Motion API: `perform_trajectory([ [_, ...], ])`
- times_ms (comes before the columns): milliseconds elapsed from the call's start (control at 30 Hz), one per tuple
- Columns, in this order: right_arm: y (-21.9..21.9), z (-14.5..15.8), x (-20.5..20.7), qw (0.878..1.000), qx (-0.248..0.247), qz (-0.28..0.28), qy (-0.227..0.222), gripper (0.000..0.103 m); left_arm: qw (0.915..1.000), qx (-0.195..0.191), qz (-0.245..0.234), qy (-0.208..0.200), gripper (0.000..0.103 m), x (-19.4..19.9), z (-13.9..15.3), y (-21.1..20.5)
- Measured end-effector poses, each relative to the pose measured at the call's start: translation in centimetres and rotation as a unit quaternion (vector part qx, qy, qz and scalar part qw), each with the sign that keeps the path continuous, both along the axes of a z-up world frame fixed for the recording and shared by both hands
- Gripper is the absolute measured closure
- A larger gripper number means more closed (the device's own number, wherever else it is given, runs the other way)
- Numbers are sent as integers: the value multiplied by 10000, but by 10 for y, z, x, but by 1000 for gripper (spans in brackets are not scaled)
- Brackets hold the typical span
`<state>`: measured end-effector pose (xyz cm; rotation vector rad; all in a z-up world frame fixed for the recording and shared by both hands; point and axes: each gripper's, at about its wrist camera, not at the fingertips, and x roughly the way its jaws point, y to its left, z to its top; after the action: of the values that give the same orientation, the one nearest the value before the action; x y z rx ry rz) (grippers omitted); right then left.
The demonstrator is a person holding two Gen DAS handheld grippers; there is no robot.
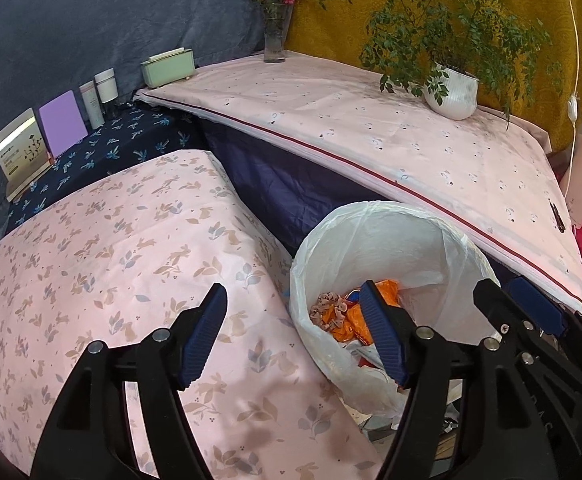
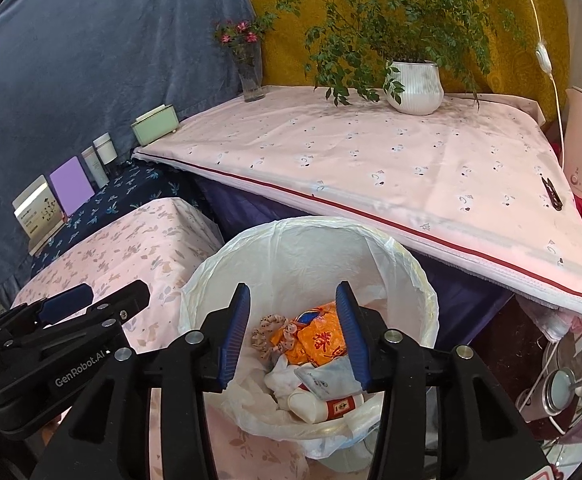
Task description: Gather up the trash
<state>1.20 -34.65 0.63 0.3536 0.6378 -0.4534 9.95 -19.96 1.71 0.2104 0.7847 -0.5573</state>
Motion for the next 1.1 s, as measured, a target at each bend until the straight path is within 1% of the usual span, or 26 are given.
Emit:
perform_trajectory([
  [33, 1, 0, -1, 10000, -4, 12, 9, 58, 10000, -4, 13, -12, 35, -1, 1, 2],
  [133, 5, 2, -4, 10000, -6, 24, 25, 52, 10000, 11, 53, -53, 35, -2, 3, 7],
  [233, 7, 3, -6, 10000, -14, 21, 82, 51, 9999, 22, 103, -97, 32, -4, 5, 14],
  [267, 9, 4, -7, 9999, -49, 24, 110, 50, 9999, 19, 123, -109, 32, -5, 5, 17],
  [333, 14, 5, -10, 9998, -154, 21, 155, 45, 9998, 21, 152, -130, 31, -7, 6, 22],
  [433, 20, 6, -14, 9993, -310, 55, 206, 42, 9997, 42, 181, -147, 29, -9, 6, 27],
  [667, 33, 11, -20, 9976, -591, 118, 331, 34, 9995, 52, 267, -139, 28, -15, 3, 40],
  [733, 37, 12, -21, 9973, -630, 134, 347, 30, 9994, 73, 286, -165, 25, -17, 4, 43],
  [933, 45, 11, -26, 9970, -624, 167, 434, 26, 9990, 65, 386, -193, 20, -22, 3, 57],
  [967, 45, 10, -27, 9969, -618, 144, 469, 26, 9990, 74, 402, -199, 19, -23, 3, 59],
  [1000, 47, 8, -28, 9966, -636, 119, 512, 26, 9989, 86, 414, -211, 15, -24, 2, 60],
  [1100, 50, 4, -31, 9950, -739, 50, 666, 26, 9984, 147, 463, -274, 13, -27, 1, 65],
])
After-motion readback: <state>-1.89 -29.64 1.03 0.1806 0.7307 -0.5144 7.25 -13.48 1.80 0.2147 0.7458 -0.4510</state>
